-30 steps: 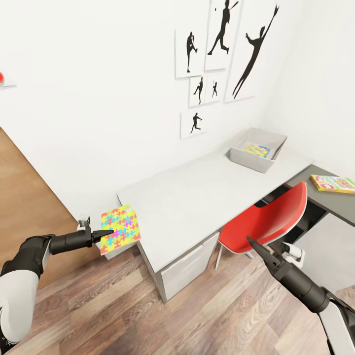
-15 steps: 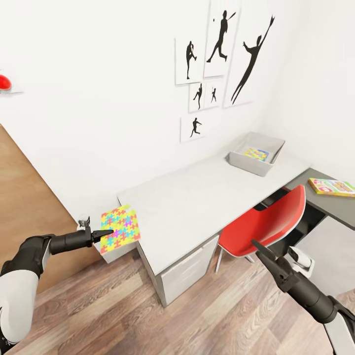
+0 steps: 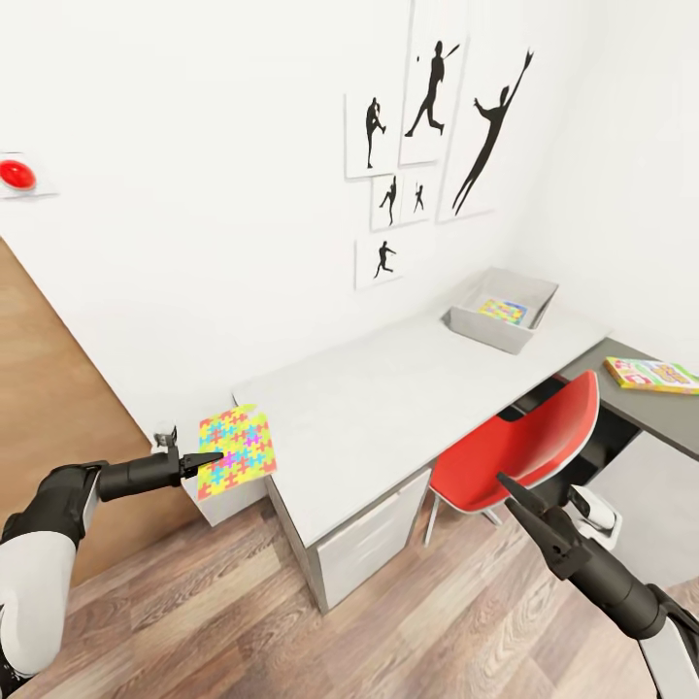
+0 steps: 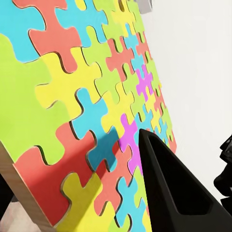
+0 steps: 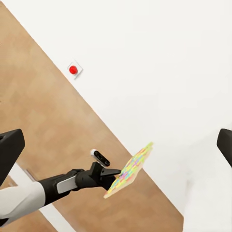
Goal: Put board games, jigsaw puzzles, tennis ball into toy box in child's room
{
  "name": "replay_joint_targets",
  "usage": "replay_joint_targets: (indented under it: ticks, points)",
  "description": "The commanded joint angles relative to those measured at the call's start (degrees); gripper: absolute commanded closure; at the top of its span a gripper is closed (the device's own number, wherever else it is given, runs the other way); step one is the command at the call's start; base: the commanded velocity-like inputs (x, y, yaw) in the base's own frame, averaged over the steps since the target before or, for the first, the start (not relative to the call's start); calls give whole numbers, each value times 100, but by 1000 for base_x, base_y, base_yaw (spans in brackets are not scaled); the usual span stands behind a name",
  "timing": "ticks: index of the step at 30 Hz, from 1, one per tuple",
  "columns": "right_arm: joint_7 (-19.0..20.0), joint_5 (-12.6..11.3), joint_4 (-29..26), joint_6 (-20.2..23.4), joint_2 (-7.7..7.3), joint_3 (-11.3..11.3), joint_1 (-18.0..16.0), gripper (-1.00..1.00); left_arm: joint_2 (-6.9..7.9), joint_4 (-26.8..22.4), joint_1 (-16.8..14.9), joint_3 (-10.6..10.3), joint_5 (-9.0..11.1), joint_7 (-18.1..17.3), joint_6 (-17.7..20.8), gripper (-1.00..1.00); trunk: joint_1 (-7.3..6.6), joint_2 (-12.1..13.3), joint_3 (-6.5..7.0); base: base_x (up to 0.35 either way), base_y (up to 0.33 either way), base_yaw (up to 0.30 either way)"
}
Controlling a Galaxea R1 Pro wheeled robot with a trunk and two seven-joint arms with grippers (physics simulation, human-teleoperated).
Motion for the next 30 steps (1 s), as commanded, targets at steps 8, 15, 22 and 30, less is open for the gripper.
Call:
replay_joint_targets:
  ticks: [8,15,22,30]
  points:
    - [26,-29,0,54,-3,-1,-4,-100,-3,-3,-7,23,-61,-45,58,100,4,-10,66,0,0,0]
    - [144,-26,0,48,1,-7,-4,-100,-11,-3,-7,19,-63,-45,60,100,4,-10,133,0,0,0]
    - [205,-25,0,46,5,-7,-4,-100,-12,-3,-7,19,-67,-45,61,100,4,-10,200,0,0,0]
    - [217,-25,0,43,6,-8,0,-100,-12,-3,-7,-77,-62,-45,66,100,4,-10,276,0,0,0]
